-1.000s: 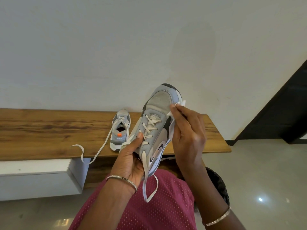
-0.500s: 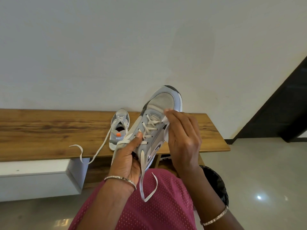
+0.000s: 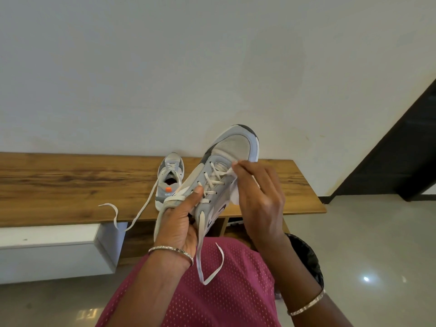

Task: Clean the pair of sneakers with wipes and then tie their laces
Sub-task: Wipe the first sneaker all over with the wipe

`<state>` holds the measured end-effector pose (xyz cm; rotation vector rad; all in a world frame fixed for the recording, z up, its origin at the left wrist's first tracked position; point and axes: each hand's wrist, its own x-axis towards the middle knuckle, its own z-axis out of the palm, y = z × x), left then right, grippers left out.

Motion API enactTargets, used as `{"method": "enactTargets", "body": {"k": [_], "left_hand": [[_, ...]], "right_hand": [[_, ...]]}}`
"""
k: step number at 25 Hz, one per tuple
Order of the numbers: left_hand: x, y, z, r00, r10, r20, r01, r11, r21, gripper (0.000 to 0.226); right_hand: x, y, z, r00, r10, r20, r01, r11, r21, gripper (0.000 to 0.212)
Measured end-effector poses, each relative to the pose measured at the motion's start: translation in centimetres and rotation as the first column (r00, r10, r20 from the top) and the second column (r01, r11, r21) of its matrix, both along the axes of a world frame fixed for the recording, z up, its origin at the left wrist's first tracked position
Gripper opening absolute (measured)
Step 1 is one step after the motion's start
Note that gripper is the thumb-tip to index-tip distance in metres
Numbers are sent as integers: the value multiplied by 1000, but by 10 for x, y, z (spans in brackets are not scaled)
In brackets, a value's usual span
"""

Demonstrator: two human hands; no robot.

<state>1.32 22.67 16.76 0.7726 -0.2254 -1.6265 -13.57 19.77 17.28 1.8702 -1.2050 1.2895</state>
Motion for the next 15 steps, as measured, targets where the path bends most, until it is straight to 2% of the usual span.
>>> {"method": "enactTargets", "body": {"k": [2,4,10,15], "left_hand": [[-3,1,2,1000,0,19,0,1000,18,31],[-4,3,4,1000,-10,26,9,999,52,28],[8,-2,-3,998,-27,-53,31,997,65,52],[4,0,2,982,-143,-127,153,985,75,42]], "right_hand": [[-6,-8,14,999,-21,41,23,999,-29,12],[-5,-9,15,998,-15,61,16,1000,-9,14],[21,22,-35,992,89,86,-99,988,121,19],[10,0,-1,969,51,243,-43,998,-38,13]]}}
